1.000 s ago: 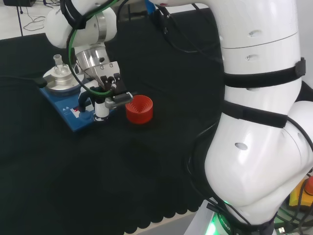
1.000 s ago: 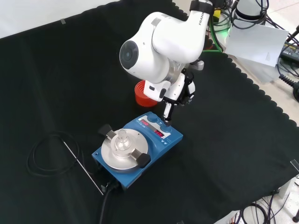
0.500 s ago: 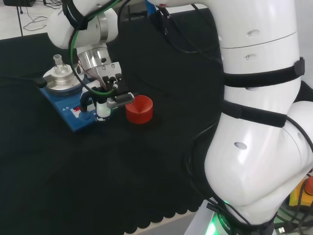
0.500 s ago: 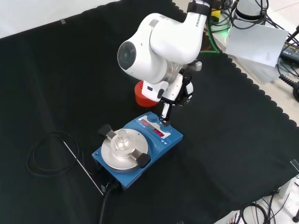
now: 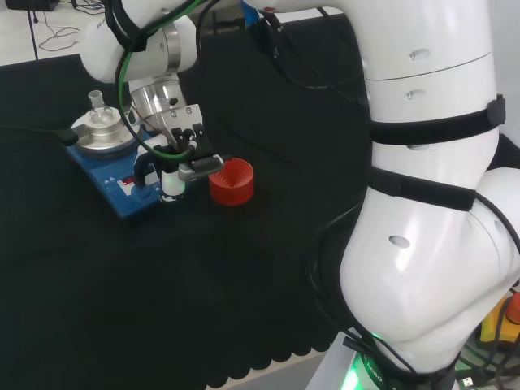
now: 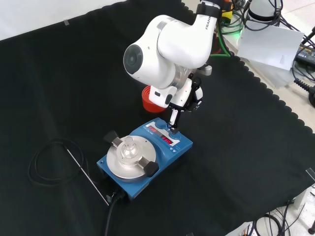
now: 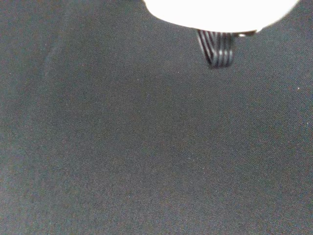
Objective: Turn on the heater.
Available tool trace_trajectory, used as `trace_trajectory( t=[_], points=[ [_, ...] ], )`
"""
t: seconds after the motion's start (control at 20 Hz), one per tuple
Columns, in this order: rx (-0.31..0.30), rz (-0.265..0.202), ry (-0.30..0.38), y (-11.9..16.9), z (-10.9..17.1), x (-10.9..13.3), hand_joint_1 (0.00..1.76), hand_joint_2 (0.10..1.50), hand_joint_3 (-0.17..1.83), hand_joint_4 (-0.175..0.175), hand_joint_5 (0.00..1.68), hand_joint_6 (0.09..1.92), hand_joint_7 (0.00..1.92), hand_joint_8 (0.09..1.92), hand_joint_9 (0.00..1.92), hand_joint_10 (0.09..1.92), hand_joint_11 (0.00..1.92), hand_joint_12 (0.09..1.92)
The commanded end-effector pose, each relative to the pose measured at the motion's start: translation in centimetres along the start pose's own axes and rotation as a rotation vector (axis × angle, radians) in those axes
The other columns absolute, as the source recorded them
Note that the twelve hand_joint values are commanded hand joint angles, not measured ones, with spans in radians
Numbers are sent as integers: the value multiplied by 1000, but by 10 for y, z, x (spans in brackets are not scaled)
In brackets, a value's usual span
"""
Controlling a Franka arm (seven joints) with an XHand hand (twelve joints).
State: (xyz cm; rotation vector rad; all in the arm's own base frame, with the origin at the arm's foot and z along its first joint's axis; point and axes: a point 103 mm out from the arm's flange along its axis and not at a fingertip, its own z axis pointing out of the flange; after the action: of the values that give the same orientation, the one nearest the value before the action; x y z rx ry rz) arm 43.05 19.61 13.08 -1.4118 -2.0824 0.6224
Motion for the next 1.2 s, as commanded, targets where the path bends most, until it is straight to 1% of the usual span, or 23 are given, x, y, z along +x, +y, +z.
trace_trajectory(
  t=[0.05, 0.9, 1.05, 1.2],
  points=[
    [-2, -2, 0, 1, 0, 0, 1510, 621, 1196, -53, 318, 504, 1672, 1764, 1722, 1821, 1510, 1524],
    [22, 6, 0, 7, 8, -2, 1510, 618, 1203, -53, 322, 516, 1676, 1754, 1727, 1806, 1511, 1523],
    [11, 5, 3, 4, 4, -1, 1510, 618, 1203, -54, 324, 520, 1676, 1750, 1728, 1804, 1511, 1523],
    [-13, 2, 2, -1, -9, 2, 1510, 618, 1204, -55, 326, 524, 1678, 1747, 1729, 1802, 1512, 1523]
  ],
)
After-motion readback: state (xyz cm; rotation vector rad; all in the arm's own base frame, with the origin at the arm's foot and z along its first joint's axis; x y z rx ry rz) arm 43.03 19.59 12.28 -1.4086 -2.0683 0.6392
